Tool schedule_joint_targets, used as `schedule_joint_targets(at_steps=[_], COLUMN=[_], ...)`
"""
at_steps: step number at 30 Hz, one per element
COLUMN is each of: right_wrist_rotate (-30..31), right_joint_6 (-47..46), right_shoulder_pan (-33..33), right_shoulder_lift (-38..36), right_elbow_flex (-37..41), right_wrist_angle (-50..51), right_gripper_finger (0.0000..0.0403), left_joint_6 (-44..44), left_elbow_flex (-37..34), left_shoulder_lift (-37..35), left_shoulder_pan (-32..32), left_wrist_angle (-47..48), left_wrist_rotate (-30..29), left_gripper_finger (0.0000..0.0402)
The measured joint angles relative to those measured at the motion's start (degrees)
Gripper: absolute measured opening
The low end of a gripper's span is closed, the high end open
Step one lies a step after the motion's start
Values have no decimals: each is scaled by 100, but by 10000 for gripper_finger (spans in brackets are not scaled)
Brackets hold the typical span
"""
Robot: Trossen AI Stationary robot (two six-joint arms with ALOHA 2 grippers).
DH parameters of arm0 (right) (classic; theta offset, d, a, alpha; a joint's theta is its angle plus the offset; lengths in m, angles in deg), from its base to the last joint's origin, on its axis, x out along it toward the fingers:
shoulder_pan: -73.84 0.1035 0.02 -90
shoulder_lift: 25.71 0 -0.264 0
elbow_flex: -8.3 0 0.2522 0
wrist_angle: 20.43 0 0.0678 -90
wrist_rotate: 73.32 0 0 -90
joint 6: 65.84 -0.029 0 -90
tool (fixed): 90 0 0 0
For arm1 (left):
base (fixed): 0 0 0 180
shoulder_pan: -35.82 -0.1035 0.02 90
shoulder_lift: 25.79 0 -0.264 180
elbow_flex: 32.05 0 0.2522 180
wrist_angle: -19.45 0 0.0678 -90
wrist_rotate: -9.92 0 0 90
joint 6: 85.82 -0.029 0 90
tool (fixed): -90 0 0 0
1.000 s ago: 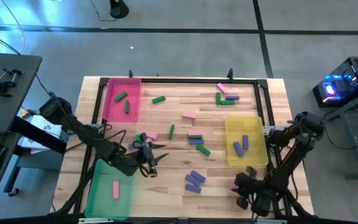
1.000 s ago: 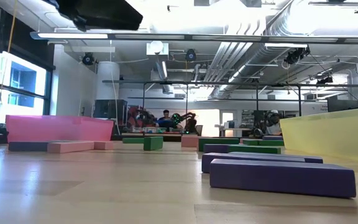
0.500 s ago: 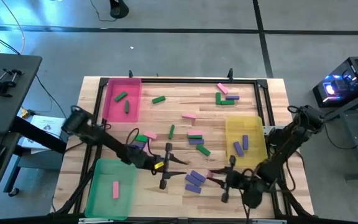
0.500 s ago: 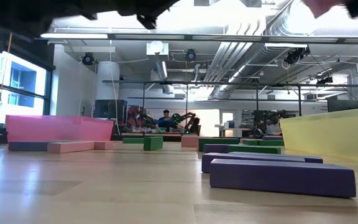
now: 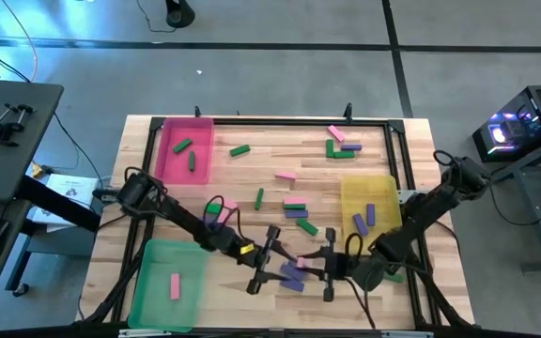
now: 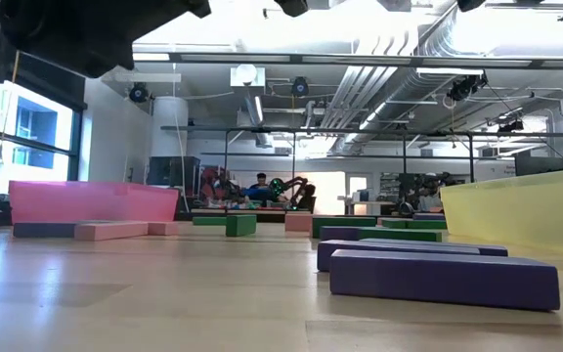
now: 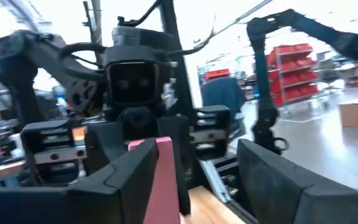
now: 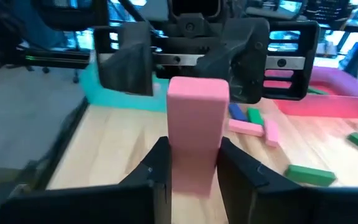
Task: Sort blocks
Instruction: Put the pink block into the green bin
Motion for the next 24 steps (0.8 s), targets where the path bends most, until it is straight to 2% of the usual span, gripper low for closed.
schedule_joint_targets(at_steps=[8, 11, 17, 21, 24], right_wrist_rotate=[-59, -82, -148, -169, -128], right_joint_6=[38, 36, 36, 36, 8], right_shoulder_pan=[9, 4, -2, 11, 29], right_shoulder_lift=[4, 4, 4, 4, 4], right_elbow_flex=[-14, -15, -15, -13, -11], right_wrist_angle=[-14, -17, 3, 32, 57], right_gripper_finger=[65, 65, 65, 65, 61], left_joint_6=[167, 388, 761, 765, 768], left_elbow_flex=[22, 38, 393, 666, 684], left_shoulder_lift=[23, 21, 19, -1, -1], left_shoulder_pan=[-23, -43, -168, -174, -151], left_wrist_angle=[276, 261, 916, 1471, 1519], left_wrist_rotate=[-815, -801, -208, -102, -159], left_gripper_finger=[228, 228, 220, 197, 171])
